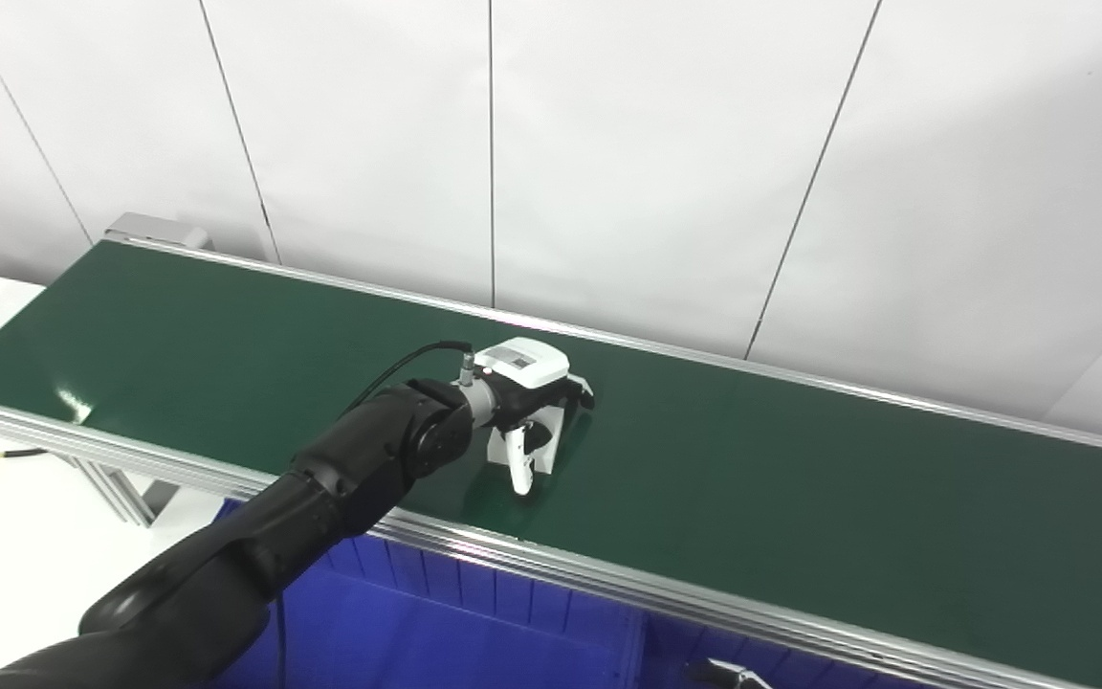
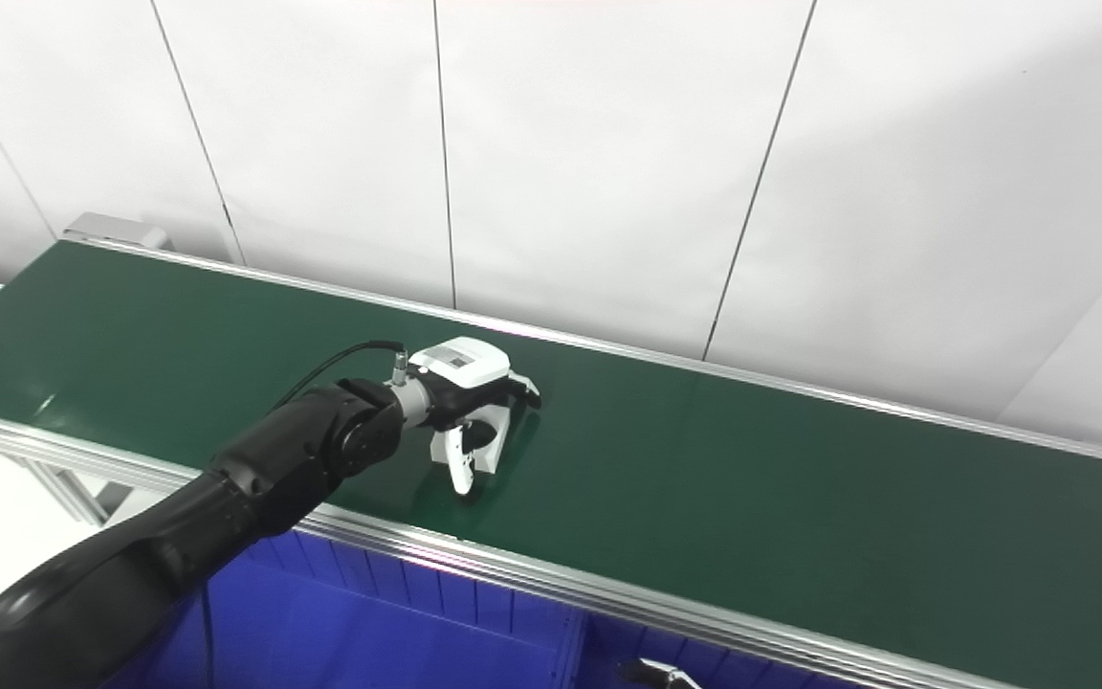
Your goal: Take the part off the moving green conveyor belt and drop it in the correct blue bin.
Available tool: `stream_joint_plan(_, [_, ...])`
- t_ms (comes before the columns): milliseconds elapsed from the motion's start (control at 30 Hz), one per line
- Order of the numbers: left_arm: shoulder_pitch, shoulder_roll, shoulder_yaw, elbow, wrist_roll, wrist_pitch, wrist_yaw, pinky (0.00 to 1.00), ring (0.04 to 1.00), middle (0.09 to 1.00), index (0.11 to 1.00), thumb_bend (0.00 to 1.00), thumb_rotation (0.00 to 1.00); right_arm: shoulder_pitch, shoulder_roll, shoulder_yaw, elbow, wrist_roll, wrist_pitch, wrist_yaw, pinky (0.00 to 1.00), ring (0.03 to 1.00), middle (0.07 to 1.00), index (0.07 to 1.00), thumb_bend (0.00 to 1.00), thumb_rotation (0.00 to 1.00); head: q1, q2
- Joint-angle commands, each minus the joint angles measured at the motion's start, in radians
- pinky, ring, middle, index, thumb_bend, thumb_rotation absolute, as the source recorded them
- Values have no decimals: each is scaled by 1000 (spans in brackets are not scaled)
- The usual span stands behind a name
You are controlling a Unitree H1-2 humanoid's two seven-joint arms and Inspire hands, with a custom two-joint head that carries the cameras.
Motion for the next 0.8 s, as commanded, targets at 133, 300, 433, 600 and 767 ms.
stream_joint_plan(133, [-31,31,-31,41,87,73,81,425,530,650,705,836,0,0,3,-1,-39,10,-55,0,566,664,745,691,1000,170,-5,6])
stream_joint_plan(300, [-30,27,-41,75,82,56,167,365,416,531,578,513,0,3,3,-1,-45,10,-55,0,570,665,745,695,1000,174,-6,10])
stream_joint_plan(433, [-26,28,-38,67,68,52,185,319,443,554,514,472,0,4,2,1,-46,7,-55,-2,572,665,745,696,1000,171,-8,11])
stream_joint_plan(600, [-25,31,-36,44,67,57,181,311,438,534,531,471,0,5,3,1,-47,6,-55,-4,572,664,747,696,999,163,-10,13])
stream_joint_plan(767, [-21,38,-27,8,52,47,167,311,440,541,527,470,0,7,3,1,-50,5,-55,-3,573,666,748,697,997,166,-6,18])
